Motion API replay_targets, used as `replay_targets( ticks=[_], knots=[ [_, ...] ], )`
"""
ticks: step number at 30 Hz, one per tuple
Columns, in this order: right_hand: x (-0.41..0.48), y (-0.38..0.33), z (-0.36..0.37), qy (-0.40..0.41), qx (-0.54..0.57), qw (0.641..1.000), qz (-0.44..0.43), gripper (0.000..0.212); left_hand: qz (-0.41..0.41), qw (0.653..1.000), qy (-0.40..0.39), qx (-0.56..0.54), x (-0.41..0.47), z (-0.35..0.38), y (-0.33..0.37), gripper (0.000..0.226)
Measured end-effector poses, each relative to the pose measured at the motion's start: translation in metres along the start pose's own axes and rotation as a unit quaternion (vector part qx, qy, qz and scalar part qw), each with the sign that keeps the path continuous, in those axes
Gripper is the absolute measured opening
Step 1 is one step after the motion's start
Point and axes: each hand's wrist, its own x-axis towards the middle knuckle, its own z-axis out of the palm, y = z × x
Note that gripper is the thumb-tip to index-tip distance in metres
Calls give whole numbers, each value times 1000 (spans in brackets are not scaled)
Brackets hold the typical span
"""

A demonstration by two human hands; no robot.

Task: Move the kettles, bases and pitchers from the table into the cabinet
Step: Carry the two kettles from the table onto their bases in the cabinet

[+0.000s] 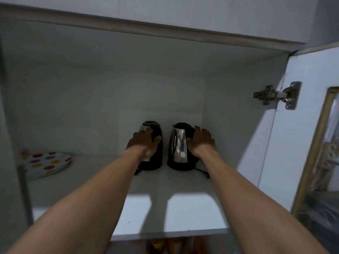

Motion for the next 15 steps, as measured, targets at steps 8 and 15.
replay_targets(
  ticks=[8,15],
  knots=[
    [-98,-55,-23,5,-30,998,-52,57,56,992,44,104,-91,-54,-16,62],
    [-153,-93,-40,-13,-21,995,-94,64,68,988,55,124,-156,-108,-41,58]
  ],
)
